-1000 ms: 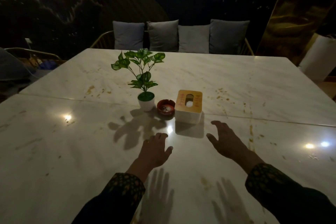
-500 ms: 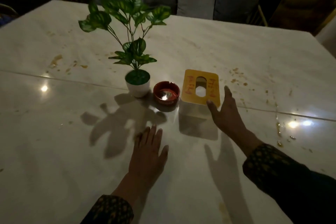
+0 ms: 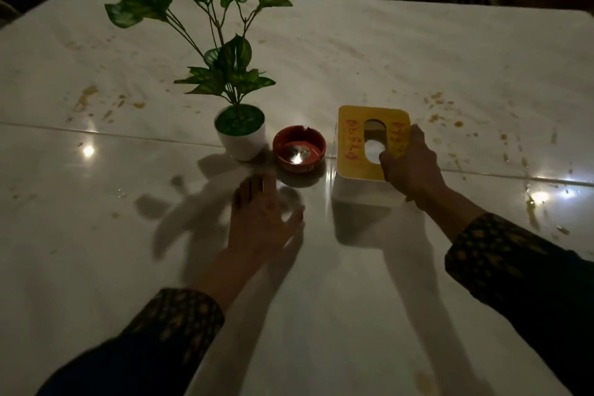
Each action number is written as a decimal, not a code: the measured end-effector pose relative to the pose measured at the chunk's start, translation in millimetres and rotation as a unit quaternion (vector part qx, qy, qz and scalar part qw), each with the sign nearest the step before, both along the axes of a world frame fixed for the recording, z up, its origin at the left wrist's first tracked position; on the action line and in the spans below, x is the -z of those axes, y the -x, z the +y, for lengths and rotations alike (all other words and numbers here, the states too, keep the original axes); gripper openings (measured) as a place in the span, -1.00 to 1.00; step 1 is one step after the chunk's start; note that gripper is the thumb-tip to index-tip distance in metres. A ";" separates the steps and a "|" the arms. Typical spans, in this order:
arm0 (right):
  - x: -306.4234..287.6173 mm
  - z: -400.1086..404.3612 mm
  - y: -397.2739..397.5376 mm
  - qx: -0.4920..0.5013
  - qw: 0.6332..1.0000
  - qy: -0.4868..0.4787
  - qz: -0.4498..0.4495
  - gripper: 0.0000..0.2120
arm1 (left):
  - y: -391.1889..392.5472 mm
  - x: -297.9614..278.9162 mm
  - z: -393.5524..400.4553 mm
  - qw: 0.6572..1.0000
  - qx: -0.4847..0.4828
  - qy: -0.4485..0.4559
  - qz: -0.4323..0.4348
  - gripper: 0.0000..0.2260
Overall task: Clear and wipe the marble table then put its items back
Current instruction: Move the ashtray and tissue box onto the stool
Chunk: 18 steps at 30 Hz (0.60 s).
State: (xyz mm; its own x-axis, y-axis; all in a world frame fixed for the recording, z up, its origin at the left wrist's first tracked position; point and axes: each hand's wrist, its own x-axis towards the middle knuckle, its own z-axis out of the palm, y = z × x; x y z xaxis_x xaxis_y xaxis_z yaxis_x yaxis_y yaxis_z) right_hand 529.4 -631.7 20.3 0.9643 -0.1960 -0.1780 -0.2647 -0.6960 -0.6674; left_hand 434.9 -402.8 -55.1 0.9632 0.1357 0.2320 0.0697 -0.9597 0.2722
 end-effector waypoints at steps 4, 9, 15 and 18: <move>0.0 -23.3 21.6 0.003 1.000 0.006 0.002 -0.25 | -46.9 -15.2 -17.4 0.994 0.024 0.068 0.086 -0.06; 0.6 -64.1 48.7 0.070 0.993 -0.087 0.049 -0.24 | -95.9 -19.5 -42.4 0.972 -0.014 0.152 0.181 0.06; -1.9 -85.1 62.5 0.056 0.992 -0.103 0.039 -0.23 | -125.2 -13.6 -46.2 0.965 -0.098 0.167 0.177 0.14; 0.0 -84.2 63.2 0.054 0.993 -0.097 0.025 -0.23 | -125.2 -7.9 -43.5 0.968 -0.097 0.142 0.181 0.15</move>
